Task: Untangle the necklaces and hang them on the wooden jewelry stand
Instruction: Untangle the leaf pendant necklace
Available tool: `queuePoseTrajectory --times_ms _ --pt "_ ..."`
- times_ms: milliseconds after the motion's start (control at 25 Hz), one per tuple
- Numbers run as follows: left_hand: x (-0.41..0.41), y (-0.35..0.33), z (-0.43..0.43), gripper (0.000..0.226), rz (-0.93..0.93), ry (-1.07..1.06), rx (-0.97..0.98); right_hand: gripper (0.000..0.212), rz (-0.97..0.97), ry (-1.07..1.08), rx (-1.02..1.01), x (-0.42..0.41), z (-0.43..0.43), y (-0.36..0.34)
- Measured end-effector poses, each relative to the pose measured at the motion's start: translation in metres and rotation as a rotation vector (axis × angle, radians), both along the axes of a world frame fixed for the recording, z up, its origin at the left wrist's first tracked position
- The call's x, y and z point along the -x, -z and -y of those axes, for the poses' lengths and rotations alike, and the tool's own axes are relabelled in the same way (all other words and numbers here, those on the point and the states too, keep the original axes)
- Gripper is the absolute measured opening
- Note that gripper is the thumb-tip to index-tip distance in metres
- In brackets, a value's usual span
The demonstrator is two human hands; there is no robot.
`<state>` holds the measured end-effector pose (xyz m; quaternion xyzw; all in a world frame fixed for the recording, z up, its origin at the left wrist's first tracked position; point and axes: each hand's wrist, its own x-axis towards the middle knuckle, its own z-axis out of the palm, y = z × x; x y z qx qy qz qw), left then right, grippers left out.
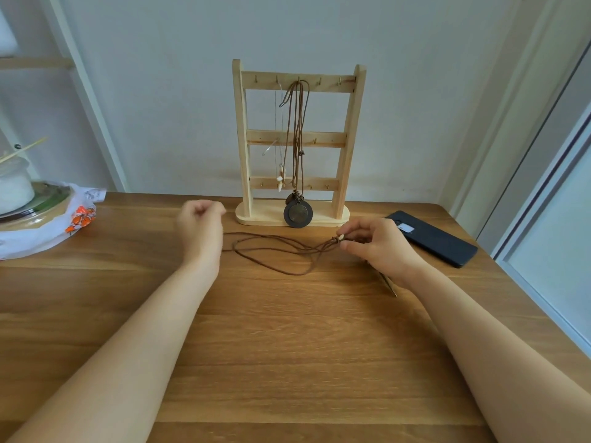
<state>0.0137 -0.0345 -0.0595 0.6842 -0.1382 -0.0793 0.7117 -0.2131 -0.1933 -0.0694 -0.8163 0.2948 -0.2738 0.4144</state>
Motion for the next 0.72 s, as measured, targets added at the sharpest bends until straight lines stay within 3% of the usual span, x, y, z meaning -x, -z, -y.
queuePoseTrajectory --times_ms 160,280,520,720 --pt "0.033 0.007 0.012 0.008 0.347 0.421 -0.088 0.018 0.061 -0.082 0.047 -0.005 -0.009 0.000" --pt "0.052 0.017 0.020 0.009 0.469 0.674 -0.165 0.018 0.099 -0.156 0.047 -0.009 -0.018 -0.005" --pt "0.057 0.016 0.020 0.008 0.430 0.750 -0.246 0.018 0.086 -0.192 0.061 -0.012 -0.022 -0.007" --pt "0.052 0.012 0.017 0.004 0.187 0.613 -0.111 0.020 0.077 -0.184 0.044 -0.013 -0.021 -0.005"
